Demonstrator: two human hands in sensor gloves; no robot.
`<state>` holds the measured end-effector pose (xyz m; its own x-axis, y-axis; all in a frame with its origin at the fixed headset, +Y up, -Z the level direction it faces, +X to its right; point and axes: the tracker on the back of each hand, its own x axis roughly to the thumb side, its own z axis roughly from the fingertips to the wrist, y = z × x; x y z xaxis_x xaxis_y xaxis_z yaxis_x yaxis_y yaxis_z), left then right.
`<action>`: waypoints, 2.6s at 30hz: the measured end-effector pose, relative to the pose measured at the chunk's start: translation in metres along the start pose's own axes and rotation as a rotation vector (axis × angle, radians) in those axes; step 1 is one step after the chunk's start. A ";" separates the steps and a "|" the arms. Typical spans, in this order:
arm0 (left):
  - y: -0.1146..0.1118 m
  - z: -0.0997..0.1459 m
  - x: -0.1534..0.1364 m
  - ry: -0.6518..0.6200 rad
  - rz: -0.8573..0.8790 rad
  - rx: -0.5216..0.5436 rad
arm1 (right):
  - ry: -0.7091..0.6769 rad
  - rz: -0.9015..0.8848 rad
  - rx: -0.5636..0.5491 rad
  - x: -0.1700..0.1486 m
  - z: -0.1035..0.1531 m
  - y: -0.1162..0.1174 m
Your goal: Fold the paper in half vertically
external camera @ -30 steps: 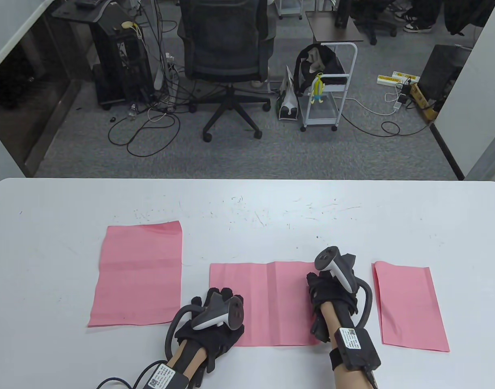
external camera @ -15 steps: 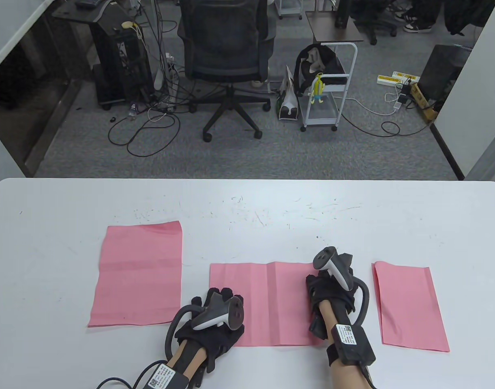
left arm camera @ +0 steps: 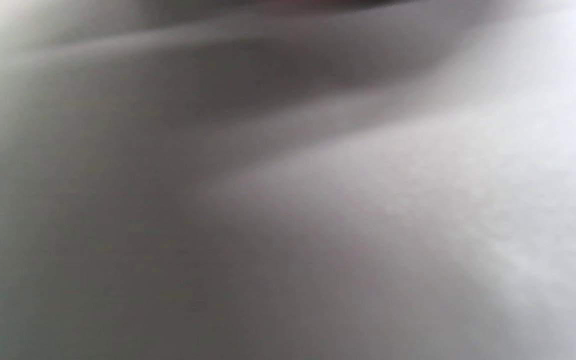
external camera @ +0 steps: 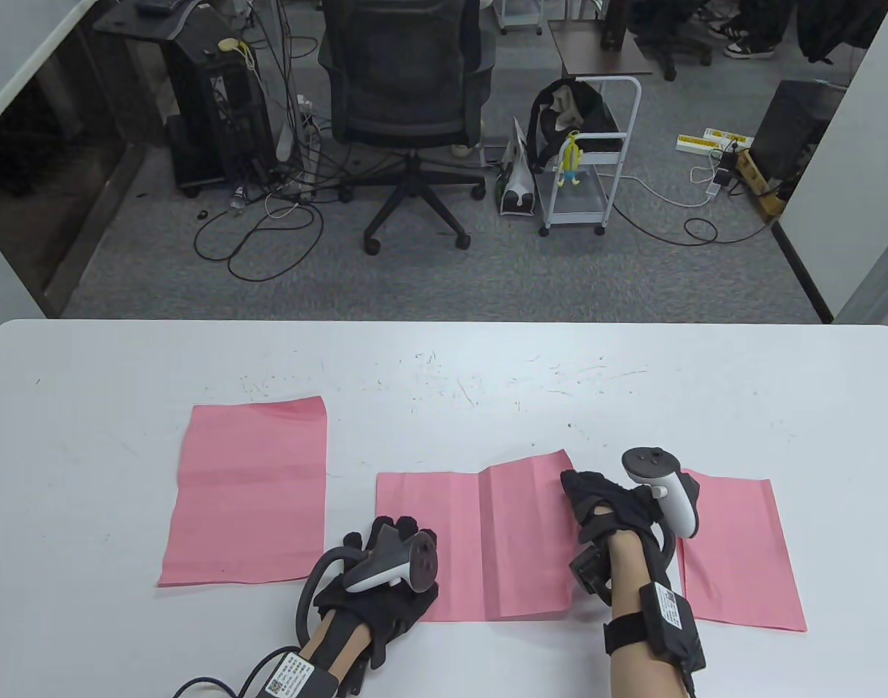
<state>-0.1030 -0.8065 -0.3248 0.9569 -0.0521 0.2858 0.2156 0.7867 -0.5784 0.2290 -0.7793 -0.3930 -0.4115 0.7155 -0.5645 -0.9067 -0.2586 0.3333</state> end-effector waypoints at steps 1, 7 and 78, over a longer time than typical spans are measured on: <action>0.000 0.000 0.000 0.000 0.000 0.000 | -0.037 -0.038 0.035 -0.002 0.003 -0.001; 0.000 0.000 0.000 0.000 0.000 0.001 | -0.225 -0.252 0.189 -0.010 0.019 0.011; 0.011 0.001 -0.018 0.057 0.052 0.043 | -0.176 1.013 0.001 0.005 0.019 0.182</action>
<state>-0.1178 -0.7957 -0.3356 0.9763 -0.0442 0.2117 0.1579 0.8147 -0.5580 0.0636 -0.8107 -0.3208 -0.9638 0.2472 0.1005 -0.1416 -0.7930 0.5925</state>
